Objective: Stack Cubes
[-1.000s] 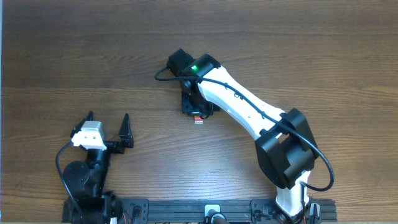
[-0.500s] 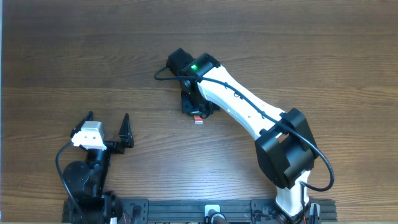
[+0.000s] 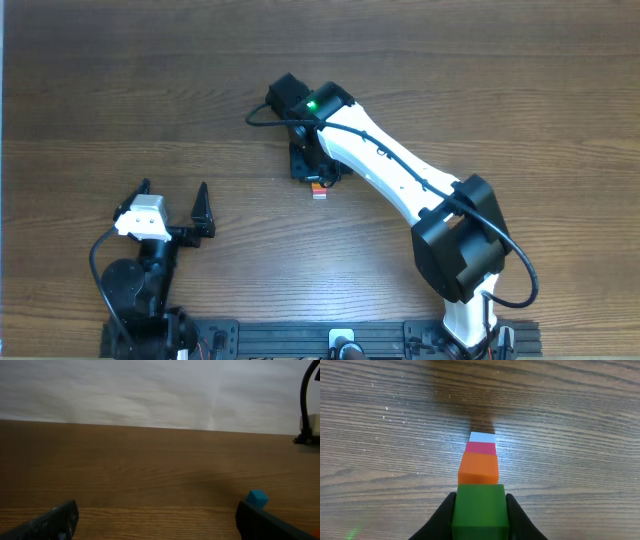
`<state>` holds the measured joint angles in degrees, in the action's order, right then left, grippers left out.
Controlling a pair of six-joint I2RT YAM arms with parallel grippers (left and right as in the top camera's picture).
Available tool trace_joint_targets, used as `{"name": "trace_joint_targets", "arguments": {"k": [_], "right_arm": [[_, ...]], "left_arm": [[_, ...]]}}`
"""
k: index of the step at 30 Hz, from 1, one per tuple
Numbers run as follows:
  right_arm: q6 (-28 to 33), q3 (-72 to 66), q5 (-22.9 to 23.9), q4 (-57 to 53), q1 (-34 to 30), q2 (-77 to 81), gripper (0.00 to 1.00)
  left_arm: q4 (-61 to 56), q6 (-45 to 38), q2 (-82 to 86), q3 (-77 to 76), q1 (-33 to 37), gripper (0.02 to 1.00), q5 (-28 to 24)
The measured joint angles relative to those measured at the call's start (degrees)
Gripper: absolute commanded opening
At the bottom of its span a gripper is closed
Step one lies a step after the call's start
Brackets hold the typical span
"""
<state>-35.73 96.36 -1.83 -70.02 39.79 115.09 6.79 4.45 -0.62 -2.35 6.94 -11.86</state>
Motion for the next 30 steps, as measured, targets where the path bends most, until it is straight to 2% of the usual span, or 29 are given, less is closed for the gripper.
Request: {"name": "trace_joint_targets", "arguments": {"k": [24, 28, 30], "right_arm": [[0.02, 0.31, -1.11, 0.70, 0.07, 1.44, 0.049], [0.00, 0.31, -1.11, 0.70, 0.07, 1.44, 0.084], [-0.02, 0.31, -1.11, 0.70, 0.07, 1.44, 0.148]], "left_arm": [[0.00, 0.00, 0.00, 0.00, 0.00, 1.000, 0.00], [0.00, 0.00, 0.00, 0.00, 0.00, 0.998, -0.02], [0.00, 0.00, 0.00, 0.00, 0.00, 0.998, 0.00]]}}
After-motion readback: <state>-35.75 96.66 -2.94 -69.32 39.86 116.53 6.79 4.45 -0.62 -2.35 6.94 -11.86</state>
